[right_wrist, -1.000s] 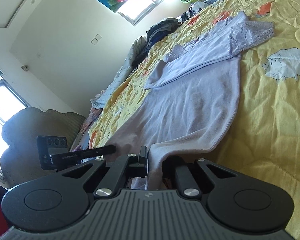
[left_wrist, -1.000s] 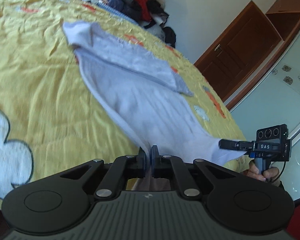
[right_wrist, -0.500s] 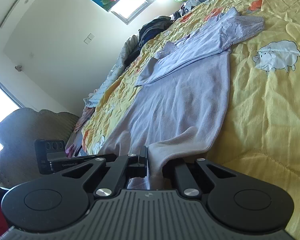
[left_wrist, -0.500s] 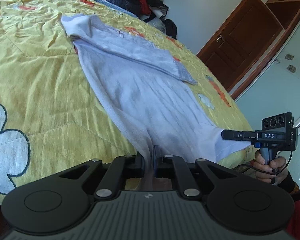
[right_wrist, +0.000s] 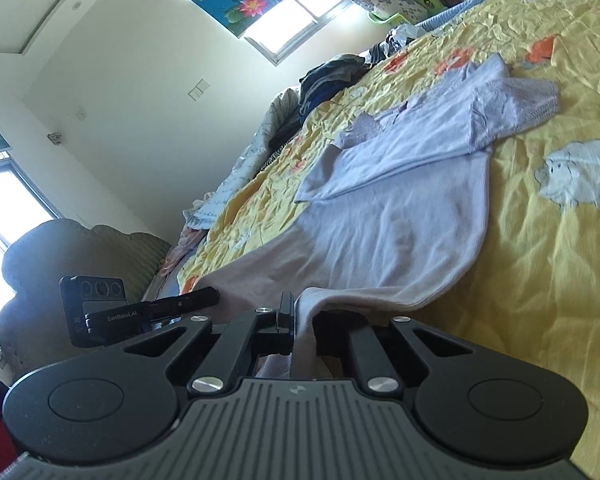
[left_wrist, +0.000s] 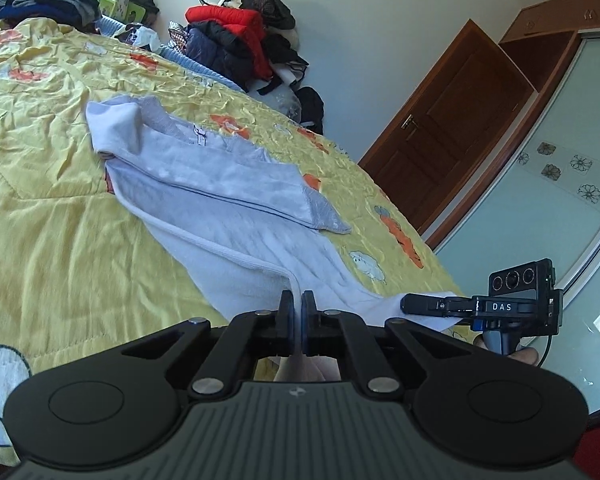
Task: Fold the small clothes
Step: 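Lift the hem with both tools and carry it toward the collar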
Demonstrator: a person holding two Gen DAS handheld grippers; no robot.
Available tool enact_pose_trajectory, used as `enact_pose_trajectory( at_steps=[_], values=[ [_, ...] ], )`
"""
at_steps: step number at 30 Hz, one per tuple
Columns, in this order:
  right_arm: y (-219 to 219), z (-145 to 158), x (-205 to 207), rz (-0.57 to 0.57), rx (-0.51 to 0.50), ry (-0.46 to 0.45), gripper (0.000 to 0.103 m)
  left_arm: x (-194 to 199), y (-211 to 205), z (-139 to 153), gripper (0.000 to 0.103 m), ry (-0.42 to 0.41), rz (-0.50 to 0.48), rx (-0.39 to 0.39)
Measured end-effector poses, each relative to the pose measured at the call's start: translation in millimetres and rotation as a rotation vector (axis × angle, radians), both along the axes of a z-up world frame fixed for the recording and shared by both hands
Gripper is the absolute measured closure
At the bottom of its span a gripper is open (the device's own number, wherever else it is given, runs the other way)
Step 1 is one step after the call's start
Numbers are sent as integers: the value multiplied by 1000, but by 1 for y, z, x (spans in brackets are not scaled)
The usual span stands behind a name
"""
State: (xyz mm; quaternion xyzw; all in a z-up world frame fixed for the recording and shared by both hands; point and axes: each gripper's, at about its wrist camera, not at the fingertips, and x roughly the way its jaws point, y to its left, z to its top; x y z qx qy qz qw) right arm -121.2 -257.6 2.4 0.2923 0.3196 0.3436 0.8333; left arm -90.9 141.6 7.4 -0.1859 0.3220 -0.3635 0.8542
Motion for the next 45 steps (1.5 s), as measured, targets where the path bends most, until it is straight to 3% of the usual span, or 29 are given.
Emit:
enact_pose_trajectory(
  at_steps=[21,27,34,45],
  values=[
    [-2,27,27,-86,-11,-64,94,28,-26,42,101,-89,122,90],
    [-11,35,41,-125,18,-82,94,42,-22,53,101,-89,158,54],
    [-24,39,64,-188,60,-86,94,62,-1,60,101,-29,293,-81],
    [-30,36,118,-238,110,-77,94,104,-8,73,101,-39,357,-82]
  ],
)
